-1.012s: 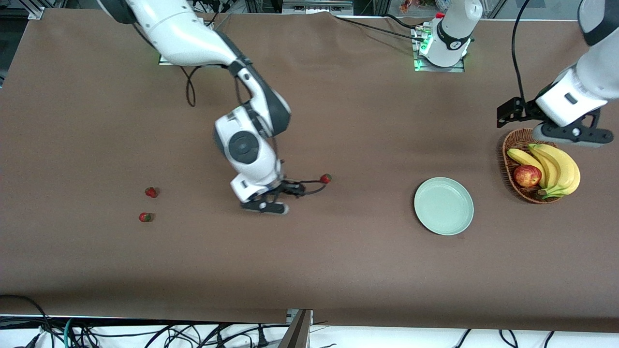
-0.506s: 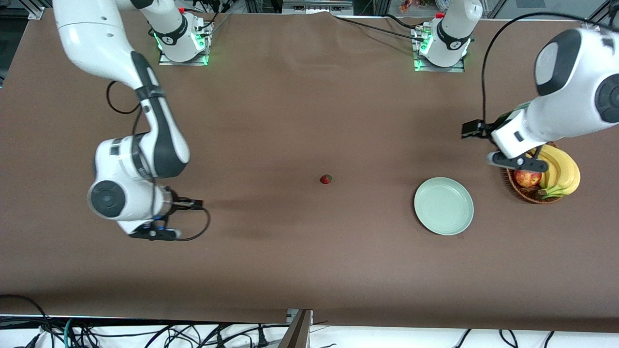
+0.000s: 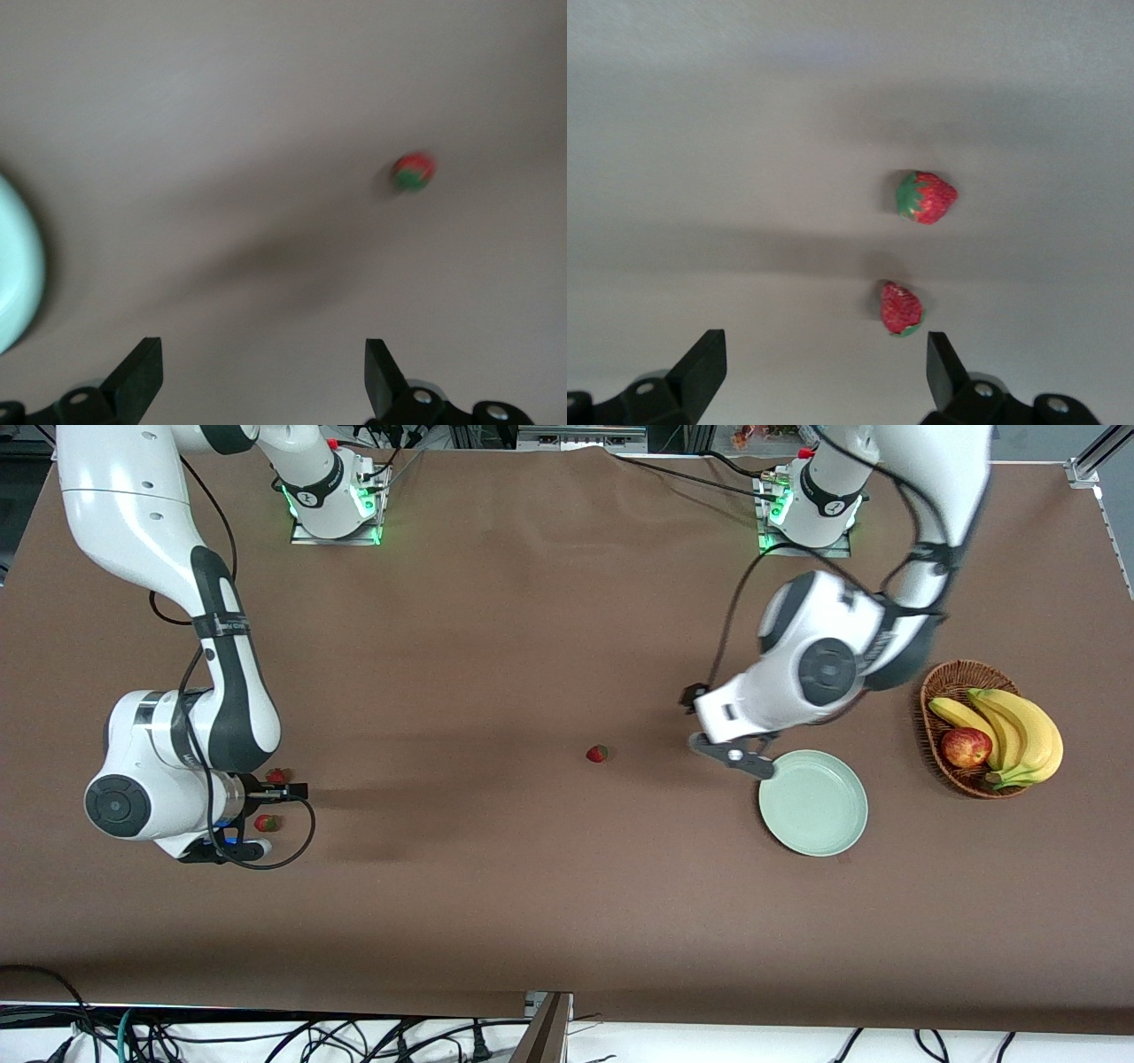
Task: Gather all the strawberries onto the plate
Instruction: 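Grasp the strawberry with the left gripper while the right gripper grasps another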
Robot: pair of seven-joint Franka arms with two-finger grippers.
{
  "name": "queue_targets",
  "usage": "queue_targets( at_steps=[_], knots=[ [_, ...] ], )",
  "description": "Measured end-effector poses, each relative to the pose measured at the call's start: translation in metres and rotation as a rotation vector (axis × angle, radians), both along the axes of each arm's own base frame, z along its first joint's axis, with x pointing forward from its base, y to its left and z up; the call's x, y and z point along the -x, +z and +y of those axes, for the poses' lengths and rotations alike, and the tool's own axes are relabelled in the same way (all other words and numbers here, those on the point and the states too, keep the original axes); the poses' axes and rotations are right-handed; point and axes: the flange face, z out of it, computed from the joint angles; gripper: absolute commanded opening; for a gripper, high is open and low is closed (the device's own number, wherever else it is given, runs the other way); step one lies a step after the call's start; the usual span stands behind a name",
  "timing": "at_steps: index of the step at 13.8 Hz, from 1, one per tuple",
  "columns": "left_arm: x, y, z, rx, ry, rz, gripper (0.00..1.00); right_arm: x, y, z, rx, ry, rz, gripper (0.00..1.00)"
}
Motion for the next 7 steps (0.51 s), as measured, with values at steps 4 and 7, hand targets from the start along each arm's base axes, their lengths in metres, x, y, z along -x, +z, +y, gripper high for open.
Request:
queue_targets(
  at_steps=[4,7],
  knots=[
    [0.023,-0.055,-0.076,0.017,0.09,-0.055,1.0,0.008,-0.026,-0.016,-0.01,0.053,-0.013,1.0],
    [0.028,-0.09,-0.105,0.02,0.124,-0.133,1.0,0.016,-0.044,-0.028,-0.011,0.059,-0.02,1.0]
  ],
)
